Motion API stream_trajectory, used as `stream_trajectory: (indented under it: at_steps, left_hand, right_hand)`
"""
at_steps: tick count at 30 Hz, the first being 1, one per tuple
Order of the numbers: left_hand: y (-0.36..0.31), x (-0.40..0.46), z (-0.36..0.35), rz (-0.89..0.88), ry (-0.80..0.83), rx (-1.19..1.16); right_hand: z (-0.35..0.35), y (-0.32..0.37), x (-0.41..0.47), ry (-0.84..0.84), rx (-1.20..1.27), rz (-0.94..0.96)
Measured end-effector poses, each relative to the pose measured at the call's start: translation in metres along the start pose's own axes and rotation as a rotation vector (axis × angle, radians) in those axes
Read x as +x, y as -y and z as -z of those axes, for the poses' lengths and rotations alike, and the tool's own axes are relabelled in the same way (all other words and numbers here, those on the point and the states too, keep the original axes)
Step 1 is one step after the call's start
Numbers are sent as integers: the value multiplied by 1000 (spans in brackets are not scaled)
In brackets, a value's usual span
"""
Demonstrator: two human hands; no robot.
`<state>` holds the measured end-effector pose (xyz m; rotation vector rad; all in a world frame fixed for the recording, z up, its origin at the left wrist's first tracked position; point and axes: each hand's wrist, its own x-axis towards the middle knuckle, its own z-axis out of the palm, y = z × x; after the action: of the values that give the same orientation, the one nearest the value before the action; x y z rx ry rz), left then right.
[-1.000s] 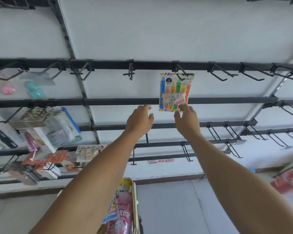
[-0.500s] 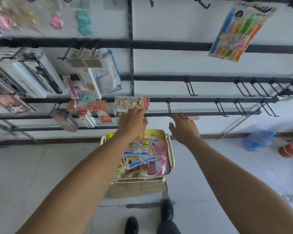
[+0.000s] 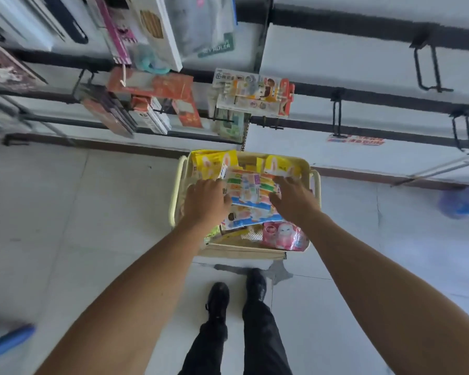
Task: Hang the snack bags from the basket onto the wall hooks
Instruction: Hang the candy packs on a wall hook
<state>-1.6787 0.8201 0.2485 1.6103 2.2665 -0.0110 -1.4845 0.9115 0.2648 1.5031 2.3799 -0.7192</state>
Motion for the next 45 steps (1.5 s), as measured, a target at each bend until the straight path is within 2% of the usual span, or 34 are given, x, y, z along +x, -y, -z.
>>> stream_trajectory:
  at_steps: [5, 11, 18, 21, 23, 27, 33, 36, 40, 43, 45]
  left_hand:
    - [13, 37, -37, 79, -6, 17]
    - [23, 67, -59, 189, 84, 48]
    - [25, 83, -75, 289, 101, -97]
    - [22, 84, -77, 274, 121, -92]
    - [19, 81, -75, 249, 64, -128]
    - [13, 65, -66, 205, -85, -323]
    - [2, 46, -38, 161, -40, -717]
    - [-6, 46, -11, 120, -17, -822]
    - [-15, 39, 38, 77, -75, -941]
    - [-26, 27, 76, 97, -126, -1149]
    - [-37, 15, 101, 115, -83, -1316]
  right_hand:
    - [-24, -2, 59, 25, -44, 38]
    - [-48, -1, 103, 81, -53, 106]
    - [-64, -7, 114, 139, -14, 117]
    - [-67, -10, 115, 172, -2, 144]
    - [-68, -12, 115, 168, 12, 161]
    - [-67, -17, 112, 141, 96, 176]
    - [-29, -17, 92, 109, 225, 200]
    - [-2, -13, 81, 131, 430, 104]
    - [37, -10, 54, 72, 502, 75]
    - [69, -3, 17, 55, 696, 30]
    - [89, 0, -10, 62, 875, 28]
